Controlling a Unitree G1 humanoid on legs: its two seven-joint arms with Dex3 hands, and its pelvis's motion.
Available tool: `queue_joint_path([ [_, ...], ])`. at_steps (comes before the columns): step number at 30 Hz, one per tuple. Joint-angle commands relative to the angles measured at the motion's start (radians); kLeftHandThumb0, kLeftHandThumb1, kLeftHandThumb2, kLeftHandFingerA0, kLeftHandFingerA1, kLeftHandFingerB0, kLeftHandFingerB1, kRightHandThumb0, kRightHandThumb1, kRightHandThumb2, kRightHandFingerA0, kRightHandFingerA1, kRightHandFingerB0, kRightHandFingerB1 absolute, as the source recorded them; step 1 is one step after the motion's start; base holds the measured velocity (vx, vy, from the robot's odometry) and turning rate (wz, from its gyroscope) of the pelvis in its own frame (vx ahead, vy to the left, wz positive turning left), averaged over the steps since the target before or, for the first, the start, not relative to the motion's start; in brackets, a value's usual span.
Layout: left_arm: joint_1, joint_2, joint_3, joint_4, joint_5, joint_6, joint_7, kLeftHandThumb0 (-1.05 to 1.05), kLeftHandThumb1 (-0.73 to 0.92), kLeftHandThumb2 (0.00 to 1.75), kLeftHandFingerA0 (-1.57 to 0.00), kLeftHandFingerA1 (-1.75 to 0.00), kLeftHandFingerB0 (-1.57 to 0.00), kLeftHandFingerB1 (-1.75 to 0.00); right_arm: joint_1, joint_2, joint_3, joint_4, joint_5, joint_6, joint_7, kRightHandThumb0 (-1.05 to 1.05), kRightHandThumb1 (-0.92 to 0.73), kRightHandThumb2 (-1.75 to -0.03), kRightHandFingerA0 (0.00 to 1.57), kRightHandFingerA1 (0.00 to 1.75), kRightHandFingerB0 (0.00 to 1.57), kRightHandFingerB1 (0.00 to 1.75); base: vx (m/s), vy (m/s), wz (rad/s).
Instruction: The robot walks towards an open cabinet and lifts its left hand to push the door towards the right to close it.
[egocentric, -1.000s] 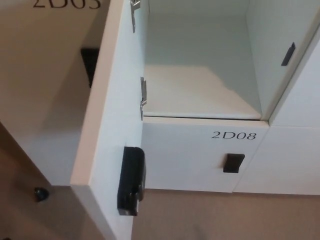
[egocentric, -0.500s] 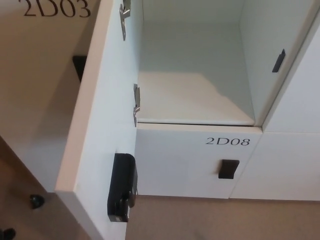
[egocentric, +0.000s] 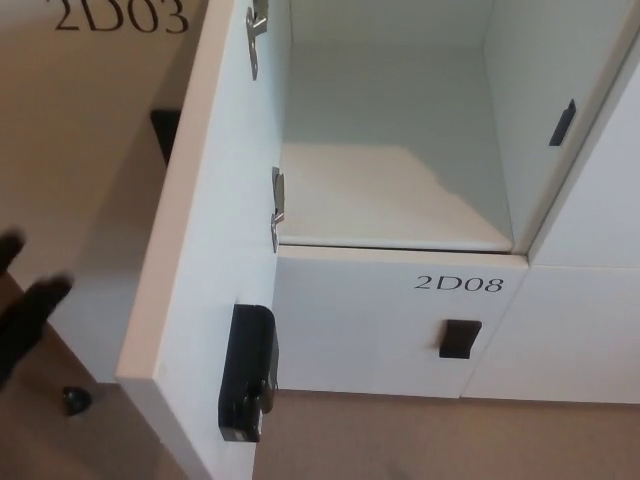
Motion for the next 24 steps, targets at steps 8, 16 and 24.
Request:
queue_joint_path([
  [8, -0.803, -0.732, -0.646, 0.289, 0.392, 0.041, 0.301, -0.34, 0.64, 0.6, -0.61, -0.39, -0.51, -0.36, 0.097, -0.062, -0.039, -0.044, 0.018, -0.062, 0.047, -0.26, -0.51, -0.65, 0.68, 0.59, 0.55, 0.52, -0.05, -0.106, 0.02],
  [16, -0.957, -1.397, -0.91, 0.316, 0.299, 0.018, 0.073, 0.57, 0.92, 1.75, 0.0, 0.0, 0.0, 0.0, 0.078, -0.106, -0.01, -0.078, -0.039, -0.07, 0.018, -0.23, -0.58, -0.57, 0.73, 0.54, 0.6, 0.47, -0.07, -0.105, 0.29],
  [24, -0.877, -1.355, -1.114, 0.227, 0.17, 0.104, 0.048, -0.3, 0.67, 0.6, -0.58, -0.38, -0.44, -0.35, 0.067, -0.088, 0.011, -0.13, -0.069, 0.017, -0.055, -0.21, -0.56, -0.56, 0.76, 0.57, 0.62, 0.48, -0.05, -0.049, 0.02],
])
